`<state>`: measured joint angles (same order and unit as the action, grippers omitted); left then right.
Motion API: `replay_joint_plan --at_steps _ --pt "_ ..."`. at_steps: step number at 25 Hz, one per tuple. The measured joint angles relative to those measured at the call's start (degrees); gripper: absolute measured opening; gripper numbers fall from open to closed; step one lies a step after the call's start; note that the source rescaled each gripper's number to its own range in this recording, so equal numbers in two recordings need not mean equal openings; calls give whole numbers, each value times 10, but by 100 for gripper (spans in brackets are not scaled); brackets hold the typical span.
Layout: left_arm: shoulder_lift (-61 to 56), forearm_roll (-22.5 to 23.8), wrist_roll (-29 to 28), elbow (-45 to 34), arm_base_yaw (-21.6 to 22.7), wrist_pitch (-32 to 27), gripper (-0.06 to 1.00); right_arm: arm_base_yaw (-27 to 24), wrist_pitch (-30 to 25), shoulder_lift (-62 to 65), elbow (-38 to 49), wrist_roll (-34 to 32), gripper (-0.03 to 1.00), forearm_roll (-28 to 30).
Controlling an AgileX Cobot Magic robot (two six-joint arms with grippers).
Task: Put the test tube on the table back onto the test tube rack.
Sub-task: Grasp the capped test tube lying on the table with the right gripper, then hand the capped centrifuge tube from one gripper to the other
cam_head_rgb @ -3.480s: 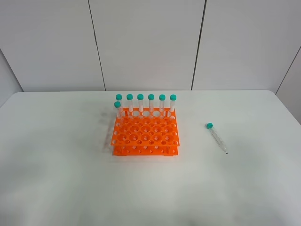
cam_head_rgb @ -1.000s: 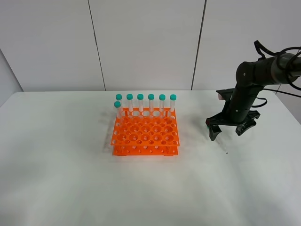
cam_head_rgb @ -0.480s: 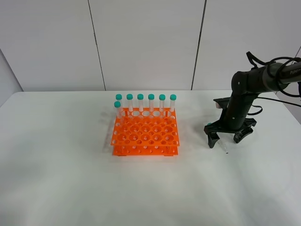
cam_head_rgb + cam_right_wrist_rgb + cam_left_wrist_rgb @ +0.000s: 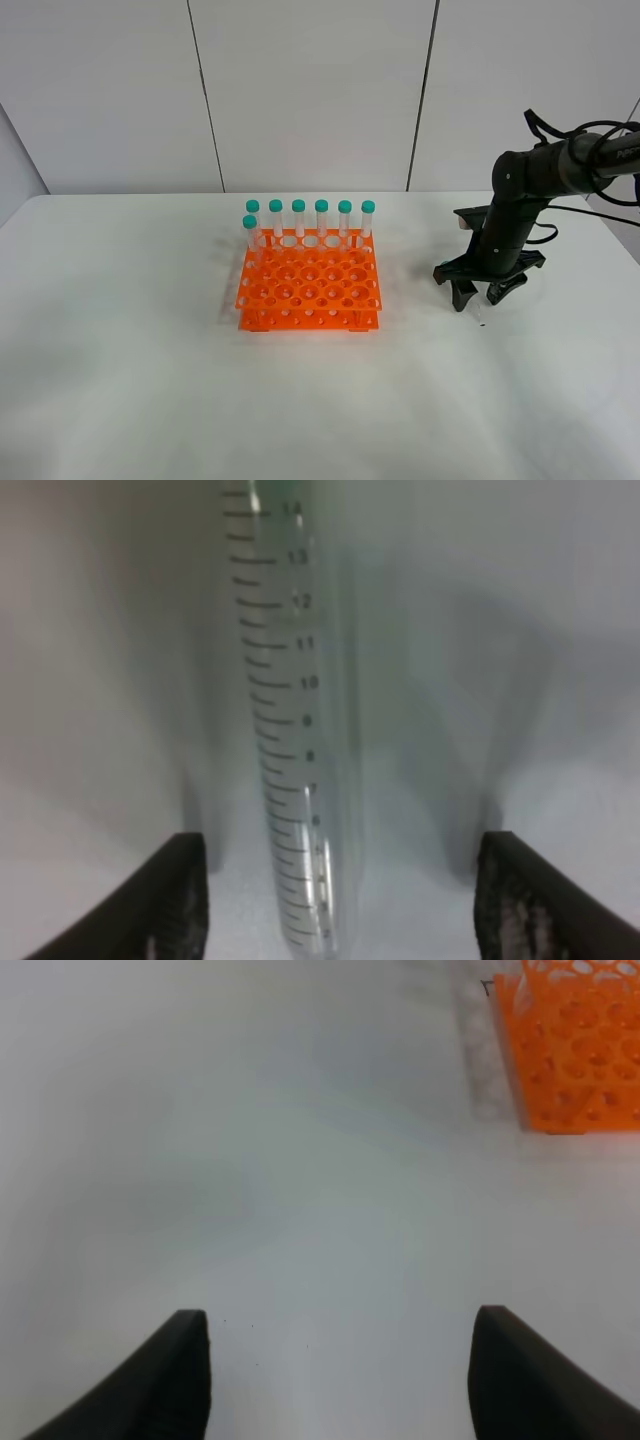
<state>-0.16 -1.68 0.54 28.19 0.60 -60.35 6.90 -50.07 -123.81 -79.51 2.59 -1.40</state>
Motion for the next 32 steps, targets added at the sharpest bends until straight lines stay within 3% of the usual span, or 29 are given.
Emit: replay_joint_plan --at_steps 4,11,13,14,22,28,32 --pt "0 0 0 0 0 0 80 0 3 0 0 0 50 0" --pt "0 0 0 0 0 0 80 0 3 0 0 0 18 0" --pt "0 0 0 0 0 0 80 0 3 0 0 3 2 0" --pt "0 0 0 0 0 0 80 0 3 0 -1 8 0 0" --pt "0 0 0 0 0 0 80 0 2 30 -1 46 1 -2" --pt "0 0 0 0 0 0 80 0 -41 198 7 61 1 -2" --pt "0 0 0 0 0 0 80 0 -39 313 74 61 1 -9"
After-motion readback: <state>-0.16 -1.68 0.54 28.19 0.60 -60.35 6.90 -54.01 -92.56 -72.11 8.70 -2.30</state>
